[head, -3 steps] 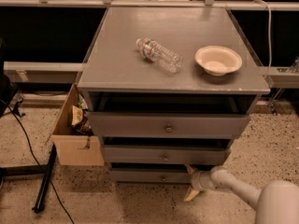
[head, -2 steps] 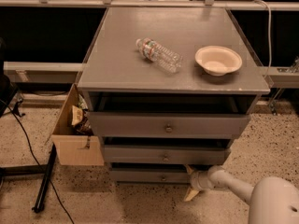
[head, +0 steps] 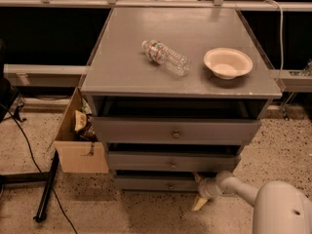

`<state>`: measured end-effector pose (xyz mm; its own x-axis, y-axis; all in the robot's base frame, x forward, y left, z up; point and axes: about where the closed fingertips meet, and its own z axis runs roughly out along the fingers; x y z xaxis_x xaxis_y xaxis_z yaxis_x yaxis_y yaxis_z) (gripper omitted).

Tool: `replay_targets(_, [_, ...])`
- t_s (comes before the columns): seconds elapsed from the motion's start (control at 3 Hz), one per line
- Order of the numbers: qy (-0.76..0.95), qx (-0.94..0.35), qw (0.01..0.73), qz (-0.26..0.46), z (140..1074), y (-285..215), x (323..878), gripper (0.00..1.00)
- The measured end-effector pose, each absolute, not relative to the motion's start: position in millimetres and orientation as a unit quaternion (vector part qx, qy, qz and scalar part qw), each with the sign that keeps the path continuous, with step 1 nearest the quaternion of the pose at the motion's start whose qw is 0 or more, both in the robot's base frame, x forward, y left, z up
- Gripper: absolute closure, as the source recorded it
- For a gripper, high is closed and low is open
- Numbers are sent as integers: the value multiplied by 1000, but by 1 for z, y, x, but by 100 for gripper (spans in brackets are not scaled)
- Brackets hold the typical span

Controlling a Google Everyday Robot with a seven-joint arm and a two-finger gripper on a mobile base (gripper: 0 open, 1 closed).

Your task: Open bottom drawer

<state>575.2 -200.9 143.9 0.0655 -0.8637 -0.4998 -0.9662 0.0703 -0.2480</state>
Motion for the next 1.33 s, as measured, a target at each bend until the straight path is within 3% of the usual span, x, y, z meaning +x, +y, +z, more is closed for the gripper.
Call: replay_targets(1.33, [727,-632,177,203,157,-185,531,0])
